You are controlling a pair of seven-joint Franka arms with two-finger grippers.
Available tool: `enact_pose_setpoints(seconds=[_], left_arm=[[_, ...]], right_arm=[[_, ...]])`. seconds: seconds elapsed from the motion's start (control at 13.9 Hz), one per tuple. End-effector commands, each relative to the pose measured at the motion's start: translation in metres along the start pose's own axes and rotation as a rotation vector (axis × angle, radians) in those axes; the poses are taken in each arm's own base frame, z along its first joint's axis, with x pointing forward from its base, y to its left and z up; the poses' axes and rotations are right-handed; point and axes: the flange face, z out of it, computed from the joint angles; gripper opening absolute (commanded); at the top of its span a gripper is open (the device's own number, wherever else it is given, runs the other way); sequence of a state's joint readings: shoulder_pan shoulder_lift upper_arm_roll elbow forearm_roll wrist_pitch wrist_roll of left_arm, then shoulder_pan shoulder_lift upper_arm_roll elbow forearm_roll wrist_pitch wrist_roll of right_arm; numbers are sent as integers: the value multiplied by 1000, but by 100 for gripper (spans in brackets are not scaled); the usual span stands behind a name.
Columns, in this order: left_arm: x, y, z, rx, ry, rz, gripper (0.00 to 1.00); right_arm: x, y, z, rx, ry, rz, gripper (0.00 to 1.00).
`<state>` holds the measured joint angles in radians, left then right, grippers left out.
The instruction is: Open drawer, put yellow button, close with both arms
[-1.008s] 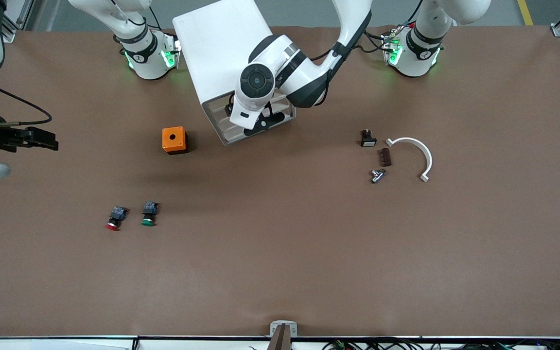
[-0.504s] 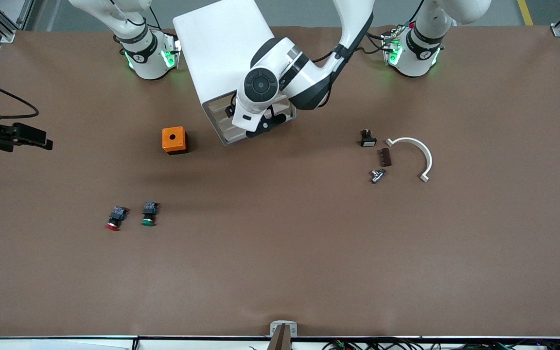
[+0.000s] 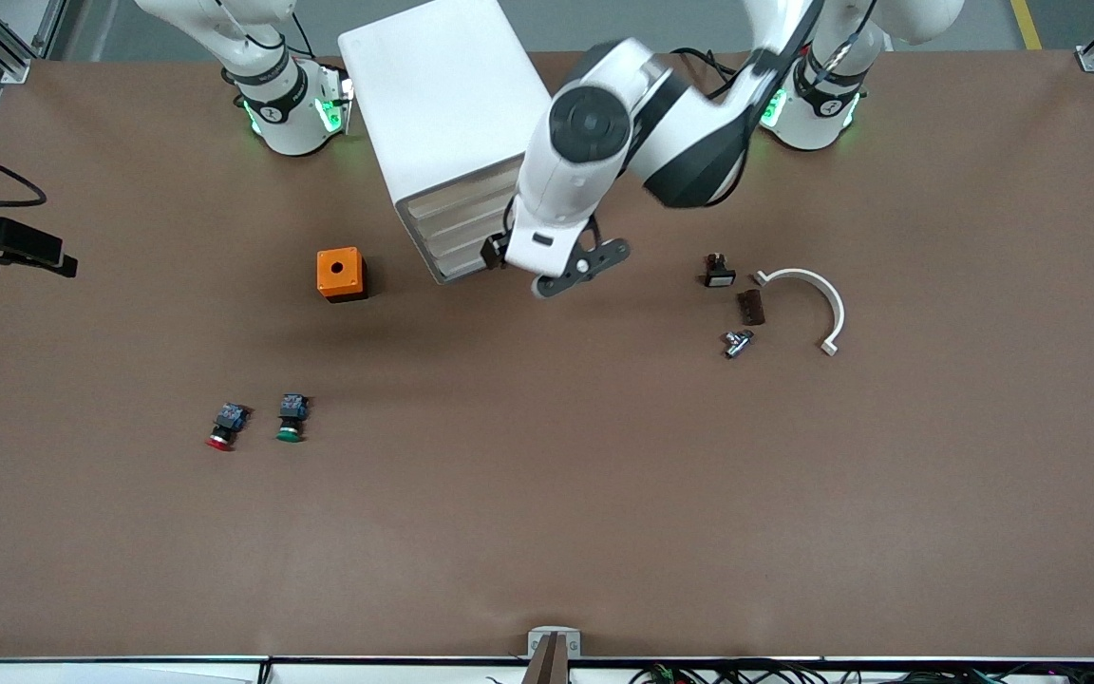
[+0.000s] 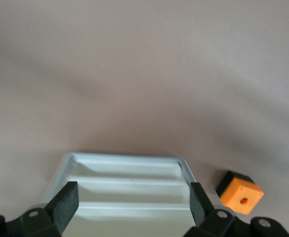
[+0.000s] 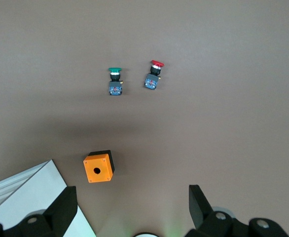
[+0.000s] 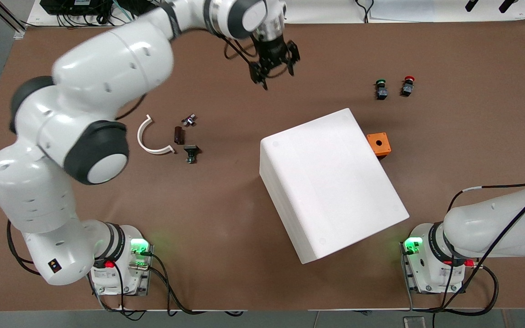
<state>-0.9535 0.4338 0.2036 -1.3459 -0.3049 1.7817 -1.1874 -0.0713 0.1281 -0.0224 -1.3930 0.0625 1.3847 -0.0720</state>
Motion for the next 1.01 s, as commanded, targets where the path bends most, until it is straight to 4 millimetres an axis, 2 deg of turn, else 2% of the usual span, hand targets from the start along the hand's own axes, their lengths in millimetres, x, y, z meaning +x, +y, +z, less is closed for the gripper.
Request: enact_pose_setpoints(seconds=[0.0,0.22,0.36,0.5,0.58,0.72,0.79,0.94], left_arm=[[8,-46,-81,9,50,22,99],[39,-103,-148,24,23,113,99],[67,-144,-179,51,24,165,99],[101,-192,-206,79,7,237,99],[122,-218,-218,87,9,278,99],[157,-261,-226,91,-10,348,99],[172,-286,-230,101,-4,366,99],[192,-323,-240,97,1,412,100]], right_arm=[[-13,0,-7,-17,-18,-5,100],[-15,0,-11,-28,-15,8,100],[-15,3,-16,-26,15,11,100],[-25,-4,-32,-31,59,-9,100],[-27,-6,-30,-31,54,-13,100],[-33,-10,-31,-32,76,-19,100],[-38,-13,-30,-34,81,-25,100],[-45,-19,-27,-37,76,-33,100]])
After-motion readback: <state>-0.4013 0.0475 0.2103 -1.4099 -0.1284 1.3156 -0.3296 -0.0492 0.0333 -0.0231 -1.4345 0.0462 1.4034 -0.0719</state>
